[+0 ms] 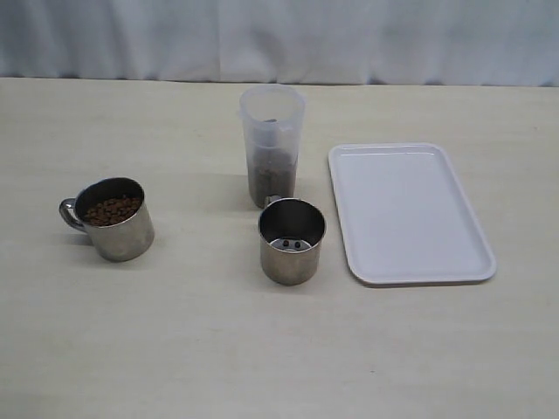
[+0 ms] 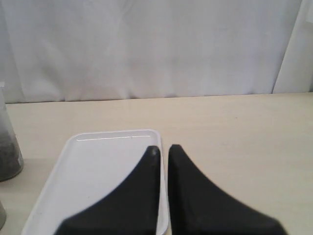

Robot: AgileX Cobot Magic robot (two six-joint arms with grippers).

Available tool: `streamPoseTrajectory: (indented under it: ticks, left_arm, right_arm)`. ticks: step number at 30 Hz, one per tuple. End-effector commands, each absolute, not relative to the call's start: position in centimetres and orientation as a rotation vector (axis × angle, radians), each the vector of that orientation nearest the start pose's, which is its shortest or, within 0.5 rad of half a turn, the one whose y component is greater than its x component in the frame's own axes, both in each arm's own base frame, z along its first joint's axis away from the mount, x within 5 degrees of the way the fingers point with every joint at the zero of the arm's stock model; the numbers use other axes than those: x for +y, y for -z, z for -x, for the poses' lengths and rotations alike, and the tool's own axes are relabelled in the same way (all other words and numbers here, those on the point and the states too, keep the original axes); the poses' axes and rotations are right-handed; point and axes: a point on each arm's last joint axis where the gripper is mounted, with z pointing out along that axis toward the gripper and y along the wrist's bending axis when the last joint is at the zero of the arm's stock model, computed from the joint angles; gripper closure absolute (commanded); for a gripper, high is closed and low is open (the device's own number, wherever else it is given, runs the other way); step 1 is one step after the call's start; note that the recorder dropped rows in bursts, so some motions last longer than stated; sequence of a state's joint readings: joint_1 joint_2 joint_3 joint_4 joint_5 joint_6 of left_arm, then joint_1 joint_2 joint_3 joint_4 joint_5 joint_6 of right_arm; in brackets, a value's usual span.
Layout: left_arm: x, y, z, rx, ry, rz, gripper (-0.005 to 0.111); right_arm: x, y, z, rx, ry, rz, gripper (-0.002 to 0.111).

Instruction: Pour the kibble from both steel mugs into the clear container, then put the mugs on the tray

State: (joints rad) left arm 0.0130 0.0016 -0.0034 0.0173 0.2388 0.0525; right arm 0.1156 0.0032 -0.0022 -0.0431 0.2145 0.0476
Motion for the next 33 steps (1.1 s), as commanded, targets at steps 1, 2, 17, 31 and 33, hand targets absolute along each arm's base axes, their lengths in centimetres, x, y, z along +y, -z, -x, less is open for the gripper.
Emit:
streamPoseTrajectory:
  ticks: [1, 2, 17, 31, 33]
  left_arm:
    - [0.09, -19.21, -5.55, 1.716, -0.058, -0.043, 0.107]
    - [0.09, -19.21, -5.55, 1.716, -0.058, -0.043, 0.107]
    - [0.09, -19.21, -5.55, 1.716, -0.058, -0.043, 0.107]
    - [0.09, -19.26, -5.56, 1.711, -0.058, -0.042, 0.107]
    - [0.09, -19.26, -5.56, 1.711, -0.058, -0.042, 0.107]
  right_arm:
    - [0.59, -19.4, -5.55, 1.693, -0.083, 0.094, 0.104]
    - [0.59, -19.4, -5.55, 1.693, -0.083, 0.094, 0.104]
    - [0.59, -19.4, -5.55, 1.693, -0.083, 0.094, 0.104]
    - [0.72, -19.4, -5.53, 1.692, -0.1, 0.114, 0.104]
    - [0.86, -19.4, -5.51, 1.691, -0.12, 0.136, 0.104]
